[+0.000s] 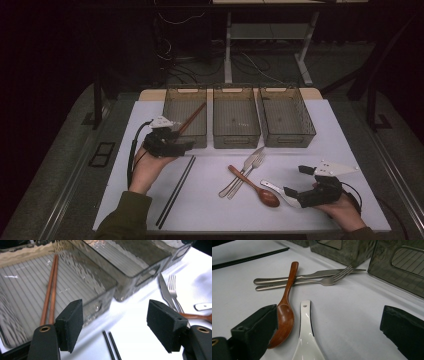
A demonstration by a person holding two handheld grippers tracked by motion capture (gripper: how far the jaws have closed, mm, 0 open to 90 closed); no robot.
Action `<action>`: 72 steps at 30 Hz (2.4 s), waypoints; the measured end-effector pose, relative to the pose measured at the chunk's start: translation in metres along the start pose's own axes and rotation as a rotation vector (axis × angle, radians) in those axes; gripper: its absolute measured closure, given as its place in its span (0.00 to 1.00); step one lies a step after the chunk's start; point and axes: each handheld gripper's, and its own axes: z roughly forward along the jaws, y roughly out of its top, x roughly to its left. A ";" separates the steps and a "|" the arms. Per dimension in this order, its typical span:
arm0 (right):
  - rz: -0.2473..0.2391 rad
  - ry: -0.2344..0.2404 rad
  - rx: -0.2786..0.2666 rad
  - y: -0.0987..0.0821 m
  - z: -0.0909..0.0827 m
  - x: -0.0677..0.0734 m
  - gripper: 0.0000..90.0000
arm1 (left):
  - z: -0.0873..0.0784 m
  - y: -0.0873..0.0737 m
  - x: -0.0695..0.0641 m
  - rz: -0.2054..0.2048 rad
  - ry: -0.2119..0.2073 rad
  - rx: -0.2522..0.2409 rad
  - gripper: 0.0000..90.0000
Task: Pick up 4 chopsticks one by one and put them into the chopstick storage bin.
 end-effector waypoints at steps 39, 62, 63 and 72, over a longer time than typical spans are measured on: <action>-0.005 0.001 0.004 0.001 0.000 0.002 0.01 | -0.018 -0.101 -0.023 -0.033 0.006 0.143 0.85; -0.011 -0.001 0.000 0.001 0.000 0.002 0.02 | -0.011 -0.103 -0.027 0.008 0.019 0.204 0.91; -0.011 -0.001 0.000 0.001 0.000 0.002 0.02 | -0.011 -0.103 -0.028 0.015 0.023 0.206 0.91; -0.012 0.000 0.000 0.001 -0.001 0.002 0.02 | -0.013 -0.102 -0.026 0.031 0.064 0.204 0.93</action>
